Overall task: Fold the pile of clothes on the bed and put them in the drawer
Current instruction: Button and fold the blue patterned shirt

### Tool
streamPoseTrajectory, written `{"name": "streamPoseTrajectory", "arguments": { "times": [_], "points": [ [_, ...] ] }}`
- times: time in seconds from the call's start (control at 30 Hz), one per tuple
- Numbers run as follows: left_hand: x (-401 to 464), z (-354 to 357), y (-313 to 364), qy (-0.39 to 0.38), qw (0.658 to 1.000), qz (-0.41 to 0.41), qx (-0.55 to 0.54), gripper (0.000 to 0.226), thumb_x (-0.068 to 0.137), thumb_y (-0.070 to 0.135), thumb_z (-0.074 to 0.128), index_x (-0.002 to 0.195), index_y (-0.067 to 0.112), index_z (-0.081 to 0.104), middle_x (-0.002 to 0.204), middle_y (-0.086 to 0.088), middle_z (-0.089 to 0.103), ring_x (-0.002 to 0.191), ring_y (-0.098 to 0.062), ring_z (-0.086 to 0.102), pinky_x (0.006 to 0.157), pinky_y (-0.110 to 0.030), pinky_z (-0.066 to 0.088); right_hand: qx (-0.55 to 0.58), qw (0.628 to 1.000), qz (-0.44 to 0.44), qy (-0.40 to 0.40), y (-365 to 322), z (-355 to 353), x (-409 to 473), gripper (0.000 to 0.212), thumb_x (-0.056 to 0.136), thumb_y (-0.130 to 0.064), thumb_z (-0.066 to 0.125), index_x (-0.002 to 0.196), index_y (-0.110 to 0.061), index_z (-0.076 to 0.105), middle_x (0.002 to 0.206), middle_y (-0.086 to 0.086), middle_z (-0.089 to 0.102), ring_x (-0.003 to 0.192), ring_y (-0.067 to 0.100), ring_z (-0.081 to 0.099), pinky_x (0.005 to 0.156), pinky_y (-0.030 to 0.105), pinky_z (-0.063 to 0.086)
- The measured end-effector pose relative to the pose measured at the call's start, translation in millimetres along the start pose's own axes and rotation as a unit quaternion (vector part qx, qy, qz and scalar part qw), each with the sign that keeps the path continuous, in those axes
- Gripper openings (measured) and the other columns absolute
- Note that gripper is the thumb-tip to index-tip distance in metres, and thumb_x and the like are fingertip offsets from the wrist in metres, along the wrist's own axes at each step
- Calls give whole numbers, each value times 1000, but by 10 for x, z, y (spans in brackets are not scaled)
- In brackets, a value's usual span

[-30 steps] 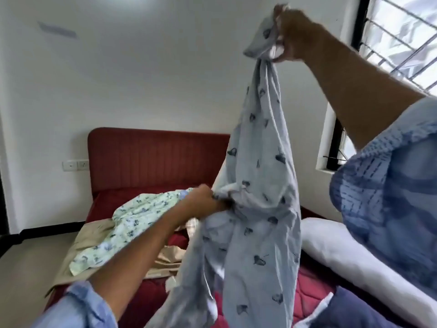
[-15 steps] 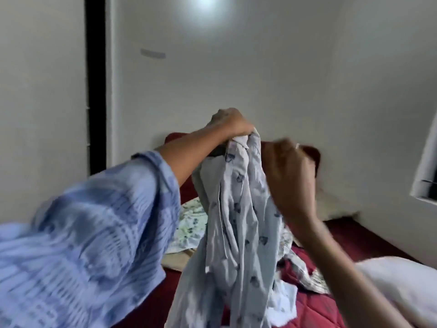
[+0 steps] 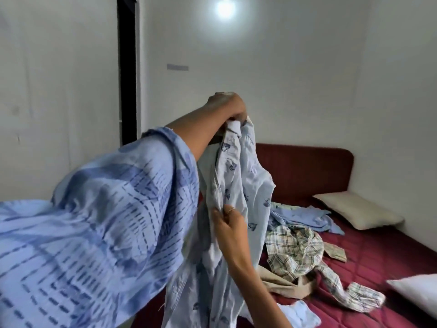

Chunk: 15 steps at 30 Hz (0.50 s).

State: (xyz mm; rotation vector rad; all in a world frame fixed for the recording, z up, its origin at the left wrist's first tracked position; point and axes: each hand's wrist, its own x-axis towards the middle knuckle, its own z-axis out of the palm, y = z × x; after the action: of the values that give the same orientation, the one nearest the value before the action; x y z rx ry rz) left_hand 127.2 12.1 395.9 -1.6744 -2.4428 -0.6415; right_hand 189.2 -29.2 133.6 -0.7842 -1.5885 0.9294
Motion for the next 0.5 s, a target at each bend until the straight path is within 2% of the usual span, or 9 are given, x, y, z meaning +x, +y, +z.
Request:
{"name": "streamPoseTrajectory", "arguments": {
  "times": [0.03, 0.1, 0.13, 0.17, 0.27, 0.33, 0.4, 0.43, 0.5],
  "points": [
    [81, -12, -22, -32, 999, -8, 3, 30, 90, 30, 61, 83, 2, 57, 85, -10, 58, 85, -24, 61, 82, -31, 54, 49, 998, 28, -17, -4, -77, 15, 23, 95, -25, 52, 82, -7, 57, 75, 1, 56, 70, 14, 52, 67, 32, 42],
    [89, -57, -135, -84, 996, -27, -34, 49, 92, 43, 59, 104, -4, 57, 96, -12, 55, 92, -22, 63, 73, -27, 55, 105, 990, 80, -51, -19, -285, 48, 26, 99, -26, 49, 88, -6, 61, 81, 5, 63, 76, 18, 59, 74, 34, 47],
    [63, -64, -234, -98, 994, -29, -30, 61, 90, 50, 59, 114, -7, 56, 102, -13, 56, 97, -21, 63, 71, -24, 53, 113, 987, 93, -62, -60, -403, 60, 29, 100, -26, 48, 86, -5, 61, 81, 8, 63, 74, 20, 59, 74, 35, 47],
    [80, -55, -343, -108, 993, -34, -27, 67, 87, 54, 58, 116, -7, 57, 110, -13, 58, 97, -19, 63, 71, -21, 50, 111, 987, 99, -65, -121, -526, 81, 29, 100, -26, 47, 82, -7, 61, 78, 10, 62, 72, 21, 58, 73, 36, 46],
    [170, 107, -601, -128, 991, -38, -14, 58, 84, 52, 63, 101, -3, 64, 126, -12, 60, 71, -11, 56, 72, -16, 47, 155, 978, 118, -73, -358, -878, 140, 30, 100, -18, 45, 77, -9, 62, 69, 9, 65, 63, 17, 61, 69, 35, 49],
    [177, 286, -732, -149, 987, -36, -43, 56, 84, 42, 68, 114, -5, 61, 129, -11, 59, 68, -9, 55, 76, -17, 48, 176, 970, 139, -93, -519, -1094, 162, 28, 100, -15, 44, 80, -7, 61, 70, 11, 64, 58, 19, 61, 61, 30, 52],
    [113, 480, -830, -176, 981, -32, -70, 54, 83, 37, 71, 117, -4, 59, 117, -8, 62, 73, -10, 59, 72, -16, 50, 146, 973, 138, -113, -636, -1274, 203, 23, 99, -16, 45, 86, -5, 61, 74, 13, 63, 58, 20, 60, 57, 27, 54],
    [72, 595, -872, -183, 979, -25, -84, 53, 80, 39, 73, 110, -3, 61, 103, -6, 64, 74, -9, 61, 67, -15, 51, 129, 975, 134, -120, -661, -1355, 220, 22, 99, -16, 45, 91, -4, 61, 76, 13, 63, 59, 20, 60, 56, 27, 54],
    [-47, 791, -933, -180, 980, 3, -90, 57, 72, 57, 72, 90, 3, 65, 74, -2, 64, 64, -5, 62, 58, -15, 50, 89, 979, 133, -127, -699, -1495, 269, 24, 99, -17, 45, 96, -1, 63, 81, 16, 65, 63, 22, 62, 61, 30, 56]
  ]
}}
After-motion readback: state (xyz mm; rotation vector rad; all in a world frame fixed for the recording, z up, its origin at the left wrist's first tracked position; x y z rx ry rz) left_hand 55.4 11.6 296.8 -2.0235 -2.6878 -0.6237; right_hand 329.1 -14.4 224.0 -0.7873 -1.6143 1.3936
